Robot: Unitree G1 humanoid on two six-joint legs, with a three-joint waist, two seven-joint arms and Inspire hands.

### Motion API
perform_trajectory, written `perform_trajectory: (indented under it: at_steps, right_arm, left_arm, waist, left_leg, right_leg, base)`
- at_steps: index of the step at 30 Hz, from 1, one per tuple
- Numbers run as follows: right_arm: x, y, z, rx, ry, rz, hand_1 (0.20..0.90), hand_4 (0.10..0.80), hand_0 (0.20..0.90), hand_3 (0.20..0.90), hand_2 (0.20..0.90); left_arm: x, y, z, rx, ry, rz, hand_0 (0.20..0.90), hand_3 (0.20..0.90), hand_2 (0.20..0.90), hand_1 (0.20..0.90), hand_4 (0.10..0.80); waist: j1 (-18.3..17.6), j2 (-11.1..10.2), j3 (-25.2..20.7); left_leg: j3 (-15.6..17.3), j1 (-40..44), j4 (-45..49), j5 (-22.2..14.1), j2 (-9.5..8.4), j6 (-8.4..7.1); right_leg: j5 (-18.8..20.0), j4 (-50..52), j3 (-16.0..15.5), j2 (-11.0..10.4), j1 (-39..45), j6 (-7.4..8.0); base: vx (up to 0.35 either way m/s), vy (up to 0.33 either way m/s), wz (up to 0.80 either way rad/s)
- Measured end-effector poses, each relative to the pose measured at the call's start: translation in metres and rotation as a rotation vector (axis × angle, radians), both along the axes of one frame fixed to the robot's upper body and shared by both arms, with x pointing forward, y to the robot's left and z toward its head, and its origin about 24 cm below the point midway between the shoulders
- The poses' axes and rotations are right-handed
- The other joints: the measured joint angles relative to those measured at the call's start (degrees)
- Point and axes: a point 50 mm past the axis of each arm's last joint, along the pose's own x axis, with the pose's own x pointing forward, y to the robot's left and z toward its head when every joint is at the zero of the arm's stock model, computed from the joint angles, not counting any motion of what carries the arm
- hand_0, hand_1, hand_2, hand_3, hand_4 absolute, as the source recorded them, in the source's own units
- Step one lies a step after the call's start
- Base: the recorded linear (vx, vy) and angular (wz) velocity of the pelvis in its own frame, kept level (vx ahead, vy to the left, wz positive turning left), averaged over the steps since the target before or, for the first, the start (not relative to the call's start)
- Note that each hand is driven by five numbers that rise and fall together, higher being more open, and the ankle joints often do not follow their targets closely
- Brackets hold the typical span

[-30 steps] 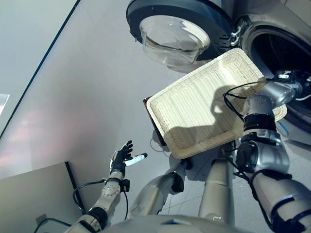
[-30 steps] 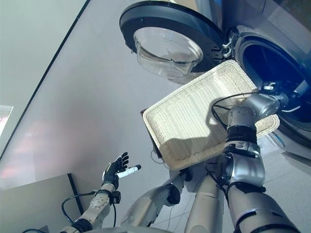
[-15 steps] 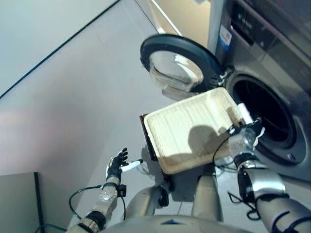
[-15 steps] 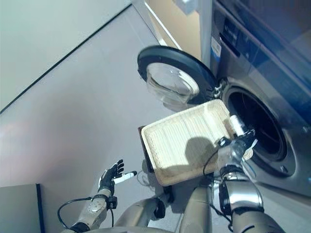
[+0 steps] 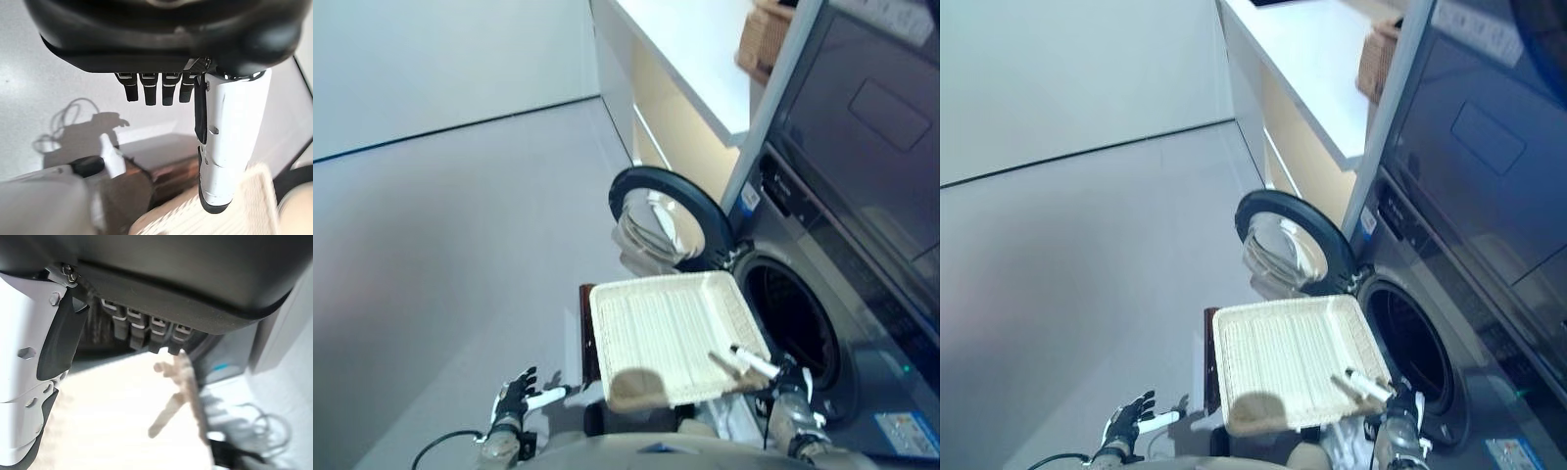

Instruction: Pick up the clothes and place them into the washing machine

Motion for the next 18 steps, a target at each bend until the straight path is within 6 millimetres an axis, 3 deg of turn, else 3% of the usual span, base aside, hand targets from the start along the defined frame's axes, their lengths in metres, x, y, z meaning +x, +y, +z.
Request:
perform_trajectory:
  at_steps: [9, 18]
  right_arm:
    - [-0.055, 0.003, -0.015, -0.020, 0.225, 0.082, 0.900, 0.800, 0.900, 0.900, 0.900]
    - [-0.068, 0.002, -0.017, -0.021, 0.274, 0.088, 0.900, 0.800, 0.900, 0.900, 0.900]
  left_arm:
    - [-0.013, 0.002, -0.004, 0.000, 0.080, -0.053, 0.900, 0.900, 0.900, 0.900, 0.800]
    - [-0.016, 0.002, -0.005, -0.008, 0.096, -0.069, 0.900, 0.900, 0.900, 0.900, 0.800]
  waist:
    - [-0.31, -0.47, -3.52]
    - [-0.46, -0.73, -3.92]
  left_leg:
    - [-1.50, 3.58, -2.45, -0.14, 0.87, -0.10]
    - [-1.46, 4.55, -2.46, -0.20, 1.61, -0.37]
  right_leg:
    - [-0.81, -1.15, -2.25, 0.62, 4.41, 0.00]
    - [-1.19, -1.16, -2.19, 1.28, 5.33, -0.58]
  base:
    - [0.054, 0.010, 0.11]
    - [0.012, 0.002, -0.01]
